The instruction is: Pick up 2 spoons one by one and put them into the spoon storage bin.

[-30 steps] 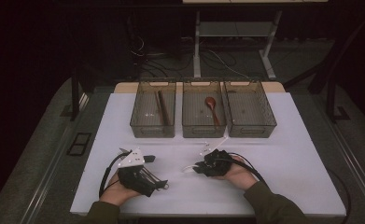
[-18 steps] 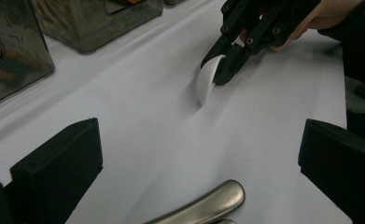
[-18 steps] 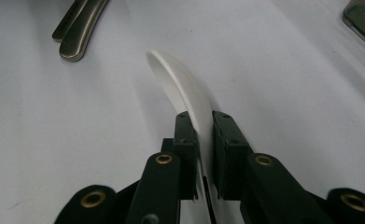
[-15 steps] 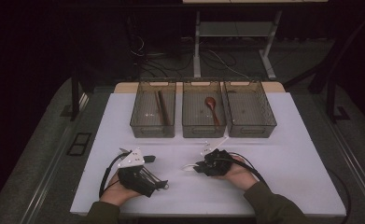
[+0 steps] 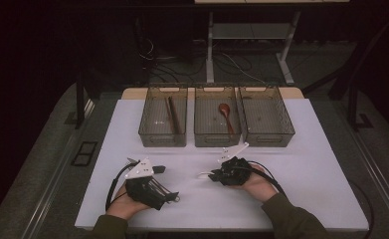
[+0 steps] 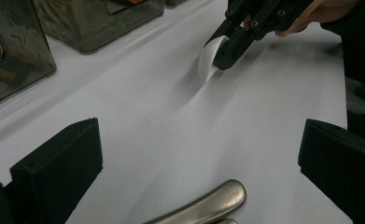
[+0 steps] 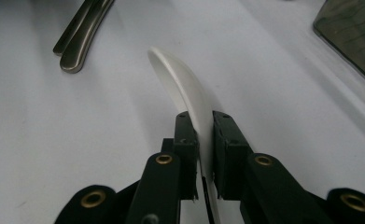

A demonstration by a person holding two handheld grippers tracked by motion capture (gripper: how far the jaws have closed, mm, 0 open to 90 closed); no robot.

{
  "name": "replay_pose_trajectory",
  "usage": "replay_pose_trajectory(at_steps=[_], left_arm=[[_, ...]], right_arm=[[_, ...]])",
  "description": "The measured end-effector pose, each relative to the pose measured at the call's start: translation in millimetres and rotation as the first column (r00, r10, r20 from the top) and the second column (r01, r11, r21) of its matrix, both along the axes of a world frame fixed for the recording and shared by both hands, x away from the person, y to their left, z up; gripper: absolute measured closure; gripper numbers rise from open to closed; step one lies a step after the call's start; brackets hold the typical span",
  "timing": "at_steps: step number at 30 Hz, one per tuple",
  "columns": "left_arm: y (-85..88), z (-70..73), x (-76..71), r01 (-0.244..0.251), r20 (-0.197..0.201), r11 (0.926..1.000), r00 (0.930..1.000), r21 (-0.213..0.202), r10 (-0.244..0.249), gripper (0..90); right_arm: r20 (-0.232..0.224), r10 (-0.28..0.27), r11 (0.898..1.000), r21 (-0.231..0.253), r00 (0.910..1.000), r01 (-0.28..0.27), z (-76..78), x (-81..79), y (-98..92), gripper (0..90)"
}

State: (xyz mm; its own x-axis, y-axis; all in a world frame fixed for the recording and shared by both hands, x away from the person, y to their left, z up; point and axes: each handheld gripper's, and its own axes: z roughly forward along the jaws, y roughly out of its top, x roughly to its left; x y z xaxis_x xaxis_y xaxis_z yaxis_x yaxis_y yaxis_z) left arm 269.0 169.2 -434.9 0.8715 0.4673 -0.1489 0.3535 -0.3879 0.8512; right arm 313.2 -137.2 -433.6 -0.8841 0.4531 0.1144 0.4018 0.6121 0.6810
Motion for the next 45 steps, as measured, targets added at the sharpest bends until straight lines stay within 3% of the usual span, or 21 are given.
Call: replay_pose_trajectory(at_steps=[30,45], left_arm=[[0.4,0.1,0.3,-0.001,0.000,1.0000,1.0000,0.000,0.001,0.0],[-0.1,-0.9,1.1,-0.006,-0.002,1.0000,1.0000,-0.003,0.006,0.0]], right_arm=[[0.038,-0.097,0.993,0.069,0.9945,0.094,20.1,10.9,-28.0,81.0],[0.058,-0.150,0.982,0.127,0.9871,0.141,35.8,19.9,-42.4,81.1]])
